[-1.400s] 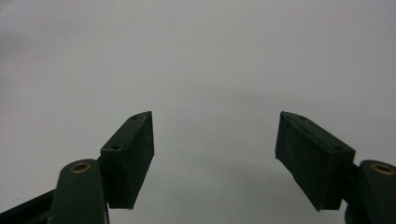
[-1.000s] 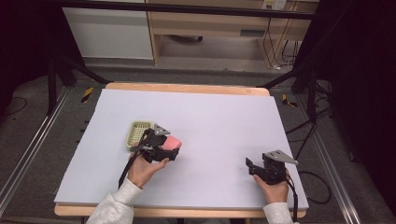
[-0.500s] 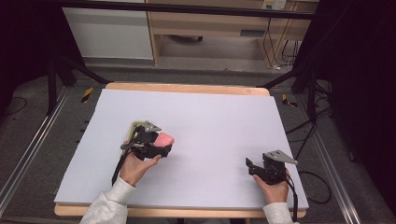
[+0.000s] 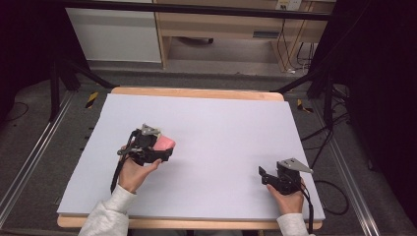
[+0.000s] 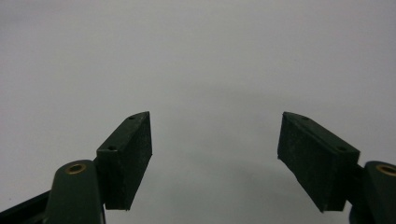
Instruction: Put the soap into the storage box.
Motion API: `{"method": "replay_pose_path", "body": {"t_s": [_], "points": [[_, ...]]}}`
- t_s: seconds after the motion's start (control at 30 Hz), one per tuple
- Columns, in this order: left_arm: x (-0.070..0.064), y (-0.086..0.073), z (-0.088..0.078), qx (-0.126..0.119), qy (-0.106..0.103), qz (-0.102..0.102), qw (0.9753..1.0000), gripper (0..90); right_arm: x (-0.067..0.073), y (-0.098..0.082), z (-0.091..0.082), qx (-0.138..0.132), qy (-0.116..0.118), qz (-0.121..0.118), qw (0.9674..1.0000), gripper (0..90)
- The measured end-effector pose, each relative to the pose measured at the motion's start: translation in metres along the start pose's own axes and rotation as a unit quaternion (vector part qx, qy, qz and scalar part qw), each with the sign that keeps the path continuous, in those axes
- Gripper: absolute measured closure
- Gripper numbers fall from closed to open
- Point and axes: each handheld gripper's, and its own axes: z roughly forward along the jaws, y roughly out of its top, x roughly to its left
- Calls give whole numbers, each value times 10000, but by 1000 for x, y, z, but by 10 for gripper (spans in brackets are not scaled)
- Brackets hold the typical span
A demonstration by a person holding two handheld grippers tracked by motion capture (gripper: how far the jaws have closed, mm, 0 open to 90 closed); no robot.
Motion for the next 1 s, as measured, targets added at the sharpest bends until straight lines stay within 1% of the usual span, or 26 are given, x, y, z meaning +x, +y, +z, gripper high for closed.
{"method": "replay_pose_path", "body": {"t_s": [0.2,0.27,0.5,0.63,1.0], "points": [[10,3,-5,-37,95,-68,9999,372,0,0,1,15,-1,-37,10000,262],[13,4,-5,-6,170,-59,9998,372,1,0,1,22,0,-33,10000,262],[26,7,-4,-19,276,-223,9994,372,0,0,1,8,-2,-17,10000,258],[32,8,-3,-73,328,-316,9989,372,1,0,1,9,-5,-25,10000,257],[44,9,4,3,467,-458,9979,372,0,0,1,13,1,-11,10000,258]]}}
